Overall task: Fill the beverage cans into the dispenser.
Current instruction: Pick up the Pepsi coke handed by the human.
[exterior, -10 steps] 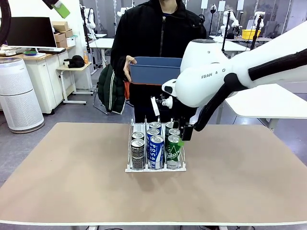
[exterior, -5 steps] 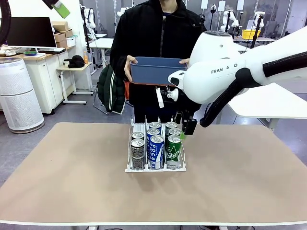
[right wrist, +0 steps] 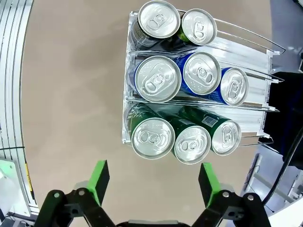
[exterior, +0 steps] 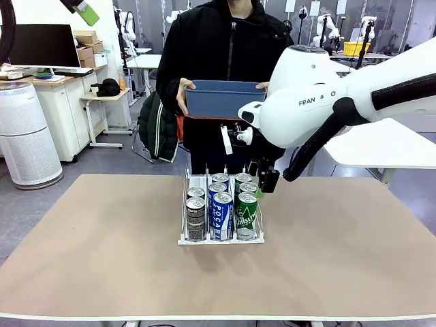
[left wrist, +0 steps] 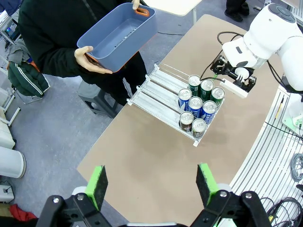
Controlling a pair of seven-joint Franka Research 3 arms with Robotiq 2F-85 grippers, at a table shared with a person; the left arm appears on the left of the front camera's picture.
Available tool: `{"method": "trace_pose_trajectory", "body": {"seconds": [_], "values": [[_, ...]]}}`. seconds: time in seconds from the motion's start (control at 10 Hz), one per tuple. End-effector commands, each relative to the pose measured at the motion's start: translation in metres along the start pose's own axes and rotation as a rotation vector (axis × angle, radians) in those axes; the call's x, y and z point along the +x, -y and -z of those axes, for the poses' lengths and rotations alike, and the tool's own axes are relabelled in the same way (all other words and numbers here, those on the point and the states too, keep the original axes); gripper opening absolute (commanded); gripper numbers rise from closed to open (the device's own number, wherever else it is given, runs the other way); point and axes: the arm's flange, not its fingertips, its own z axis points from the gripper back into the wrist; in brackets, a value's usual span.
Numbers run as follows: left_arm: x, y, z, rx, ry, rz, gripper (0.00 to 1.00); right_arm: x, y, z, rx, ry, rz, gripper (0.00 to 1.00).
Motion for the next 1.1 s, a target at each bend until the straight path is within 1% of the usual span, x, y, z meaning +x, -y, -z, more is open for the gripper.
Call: {"method": "trace_pose_trajectory", "body": {"seconds": [0.0,0.3,0.4,0.5,0.6,0.7,0.8,0.9,1.0], "values": [[-0.001,-0.002,0.001,0.003,0.005,-0.002,1.0,0.001,0.002,0.0,0.009,-0.003,-0.001,1.0],[-0.001,-0.002,0.001,0.003,0.005,-0.002,1.0,0.0,0.0,0.0,0.0,0.0,0.0,1.0],[-0.001,-0.002,0.001,0.003,0.005,-0.002,1.0,-0.002,-0.011,-0.024,0.043,0.04,0.159,1.0],[-0.001,-0.002,0.001,0.003,0.005,-0.002,1.0,-0.009,0.001,-0.047,0.016,0.056,0.266,1.0],[-0.001,-0.002,0.001,0.003,0.005,-0.002,1.0,-0.005,-0.001,-0.067,-0.03,0.112,0.391,1.0],[-0.001,-0.002,0.001,0.003,0.005,-0.002,1.0,-0.006,-0.013,-0.096,-0.044,0.136,0.438,1.0],[-0.001,-0.002,0.001,0.003,0.005,-0.002,1.0,-0.026,-0.002,-0.133,-0.046,0.158,0.441,1.0],[-0.001,-0.002,0.001,0.003,0.005,-0.002,1.0,-0.034,0.004,-0.167,-0.085,0.168,0.467,1.0],[-0.001,-0.002,0.001,0.003,0.005,-0.002,1.0,-0.033,-0.006,-0.2,-0.085,0.177,0.52,1.0]]}}
